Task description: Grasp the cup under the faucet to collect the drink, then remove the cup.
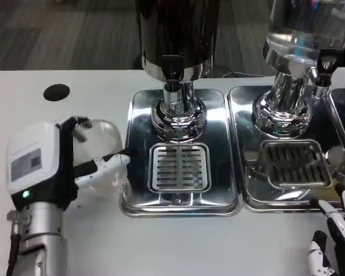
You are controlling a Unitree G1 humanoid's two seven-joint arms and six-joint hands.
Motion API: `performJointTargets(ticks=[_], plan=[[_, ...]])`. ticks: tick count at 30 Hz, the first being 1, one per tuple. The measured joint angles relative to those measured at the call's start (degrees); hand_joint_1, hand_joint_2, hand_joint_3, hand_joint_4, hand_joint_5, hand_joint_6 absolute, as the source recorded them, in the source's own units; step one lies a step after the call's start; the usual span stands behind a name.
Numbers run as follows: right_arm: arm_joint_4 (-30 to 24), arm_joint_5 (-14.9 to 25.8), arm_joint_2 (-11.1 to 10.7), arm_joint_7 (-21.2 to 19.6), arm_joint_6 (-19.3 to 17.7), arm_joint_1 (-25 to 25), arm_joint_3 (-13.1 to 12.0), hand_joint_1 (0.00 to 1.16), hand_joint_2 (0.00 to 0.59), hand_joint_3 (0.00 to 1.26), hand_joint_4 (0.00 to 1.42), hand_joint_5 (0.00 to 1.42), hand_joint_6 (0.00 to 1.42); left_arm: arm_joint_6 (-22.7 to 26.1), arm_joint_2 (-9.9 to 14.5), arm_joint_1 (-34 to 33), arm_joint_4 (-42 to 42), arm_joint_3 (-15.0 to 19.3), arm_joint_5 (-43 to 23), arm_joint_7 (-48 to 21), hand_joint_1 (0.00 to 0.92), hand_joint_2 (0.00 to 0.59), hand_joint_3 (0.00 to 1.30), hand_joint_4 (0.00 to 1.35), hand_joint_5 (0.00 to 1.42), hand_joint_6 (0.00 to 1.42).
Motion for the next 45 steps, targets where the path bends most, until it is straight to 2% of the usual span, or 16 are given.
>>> performJointTargets(ticks=[13, 25, 32, 37, 45], plan=[[0.6, 0.0, 0.1, 0.0, -0.3, -0.1, 0.0, 0.03, 0.560, 0.23, 0.01, 0.00, 0.02, 1.0, -0.5, -1.1, 1.3, -0.9, 0.1, -1.8, 0.583, 0.005, 0.80, 0.64, 0.97, 1.34], [1.6, 0.2, 0.4, -0.1, -0.5, -0.6, 0.0, 0.03, 0.560, 0.23, 0.01, 0.00, 0.02, 3.6, -2.4, -6.3, 0.9, -6.3, 4.2, -7.2, 0.576, 0.001, 0.80, 0.64, 0.97, 1.34], [1.8, 0.3, 0.4, -0.3, -1.0, -0.9, 0.0, 0.03, 0.556, 0.23, 0.01, 0.00, 0.02, 6.2, -4.1, -10.5, 4.1, -10.0, 6.6, -10.0, 0.561, 0.001, 0.80, 0.64, 0.95, 1.34], [2.0, 0.3, 0.6, -0.4, -1.1, -1.0, 0.0, 0.04, 0.555, 0.23, 0.01, 0.00, 0.02, 7.1, -5.8, -13.0, 6.2, -12.1, 7.2, -10.3, 0.559, 0.001, 0.80, 0.64, 0.95, 1.34], [2.3, 0.9, 0.6, -0.5, -1.5, -1.0, -0.2, 0.04, 0.555, 0.23, 0.01, 0.00, 0.02, 8.4, -7.2, -15.5, 8.5, -14.4, 10.6, -10.2, 0.558, 0.000, 0.79, 0.63, 0.95, 1.34]])
